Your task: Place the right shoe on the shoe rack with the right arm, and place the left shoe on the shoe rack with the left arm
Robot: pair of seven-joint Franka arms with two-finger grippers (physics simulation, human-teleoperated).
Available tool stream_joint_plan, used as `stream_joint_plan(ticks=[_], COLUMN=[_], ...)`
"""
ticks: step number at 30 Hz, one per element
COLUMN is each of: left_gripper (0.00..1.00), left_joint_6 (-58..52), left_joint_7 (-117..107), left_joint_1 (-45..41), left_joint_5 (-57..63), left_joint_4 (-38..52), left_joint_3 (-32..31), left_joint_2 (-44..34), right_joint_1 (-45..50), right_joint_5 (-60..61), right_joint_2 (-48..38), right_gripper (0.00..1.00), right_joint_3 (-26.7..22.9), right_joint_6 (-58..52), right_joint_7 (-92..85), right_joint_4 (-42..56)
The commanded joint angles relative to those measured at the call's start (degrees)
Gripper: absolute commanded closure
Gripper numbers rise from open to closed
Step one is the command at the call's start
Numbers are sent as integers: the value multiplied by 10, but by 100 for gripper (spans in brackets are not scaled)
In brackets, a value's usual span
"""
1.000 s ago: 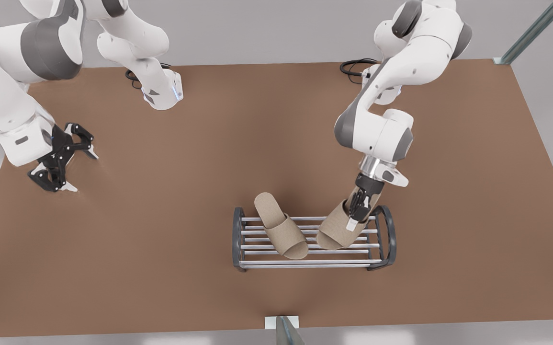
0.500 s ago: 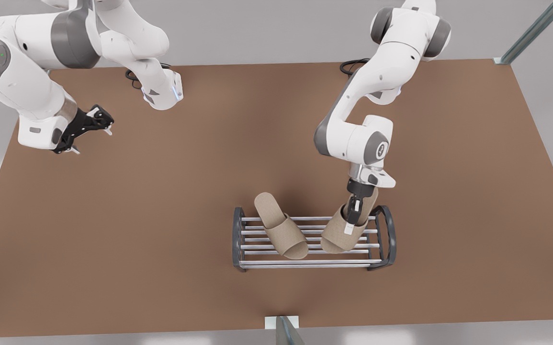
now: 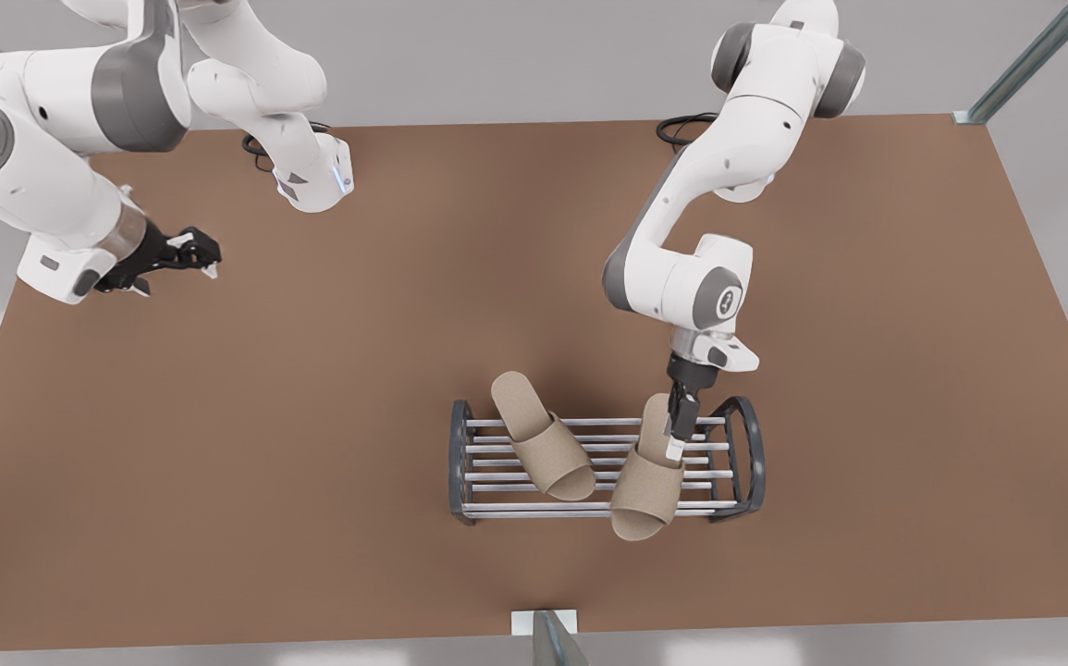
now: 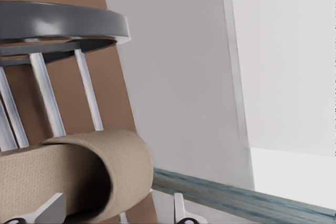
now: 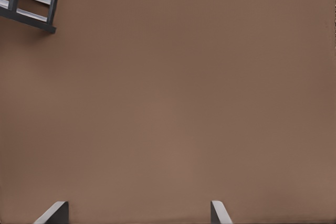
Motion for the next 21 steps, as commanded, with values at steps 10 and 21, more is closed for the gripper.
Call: stream_joint_plan(ticks=[10,21], left_gripper=[0,0], left_joint_6=[-20,-1120], left_joint_7=[40,-564], left_joint_1=[165,386], left_joint_5=[404,1597], left_joint_4=[-66,-120], left_joint_3=[11,-131], left_joint_2=[-200,-206], right_joint_1=[4,4], right_joint_5=[-3,2], right_joint_2=[-36,-31], right_gripper=[0,0], right_joint_3=[-1,-1], right_joint_6=[8,8], right_joint_7=[127,127], right_joint_4=[-6,-8])
